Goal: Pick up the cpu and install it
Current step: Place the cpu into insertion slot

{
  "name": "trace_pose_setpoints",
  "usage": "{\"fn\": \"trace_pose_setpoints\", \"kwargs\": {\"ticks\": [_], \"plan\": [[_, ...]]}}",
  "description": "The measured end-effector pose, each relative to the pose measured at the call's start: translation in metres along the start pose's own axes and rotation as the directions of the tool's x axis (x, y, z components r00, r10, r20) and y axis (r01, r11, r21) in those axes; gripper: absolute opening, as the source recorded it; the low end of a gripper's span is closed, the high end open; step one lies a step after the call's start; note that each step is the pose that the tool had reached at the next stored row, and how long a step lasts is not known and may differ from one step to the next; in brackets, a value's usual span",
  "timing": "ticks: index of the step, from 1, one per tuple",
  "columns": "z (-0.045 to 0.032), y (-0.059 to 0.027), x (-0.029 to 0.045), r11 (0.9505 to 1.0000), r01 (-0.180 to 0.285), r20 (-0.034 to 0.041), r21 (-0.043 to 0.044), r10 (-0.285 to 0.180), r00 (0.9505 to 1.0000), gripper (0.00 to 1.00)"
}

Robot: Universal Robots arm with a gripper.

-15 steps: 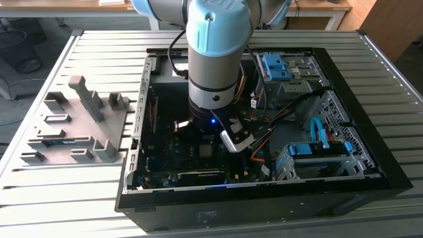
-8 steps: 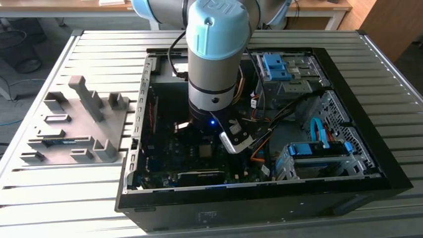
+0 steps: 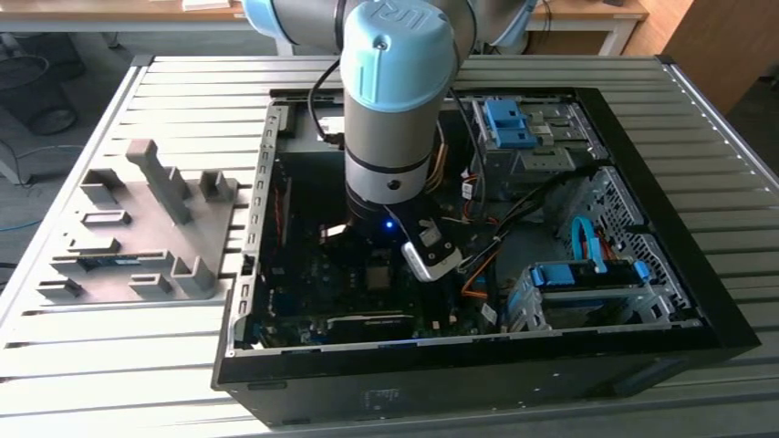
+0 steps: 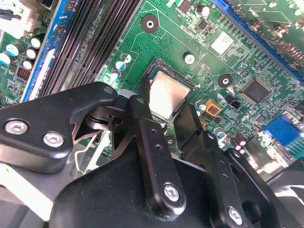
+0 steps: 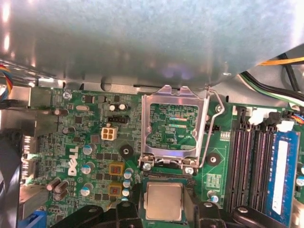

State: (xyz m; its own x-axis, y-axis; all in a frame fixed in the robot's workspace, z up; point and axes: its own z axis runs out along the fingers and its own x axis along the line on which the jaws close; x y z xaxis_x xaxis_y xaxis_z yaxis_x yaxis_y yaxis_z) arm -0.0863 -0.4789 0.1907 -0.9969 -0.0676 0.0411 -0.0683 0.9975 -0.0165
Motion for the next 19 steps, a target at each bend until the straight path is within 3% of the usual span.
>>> {"fn": "trace_pose_setpoints", "kwargs": {"ticks": [12, 19], "plan": [[0.0015, 0.0001, 0.0000, 1.0000, 0.000, 0.0001, -0.0002, 0.000, 1.0000, 0.47], [-0.0008, 0.0001, 0.0008, 1.0000, 0.001, 0.0075, 0.0001, -0.001, 1.0000, 0.47]]}}
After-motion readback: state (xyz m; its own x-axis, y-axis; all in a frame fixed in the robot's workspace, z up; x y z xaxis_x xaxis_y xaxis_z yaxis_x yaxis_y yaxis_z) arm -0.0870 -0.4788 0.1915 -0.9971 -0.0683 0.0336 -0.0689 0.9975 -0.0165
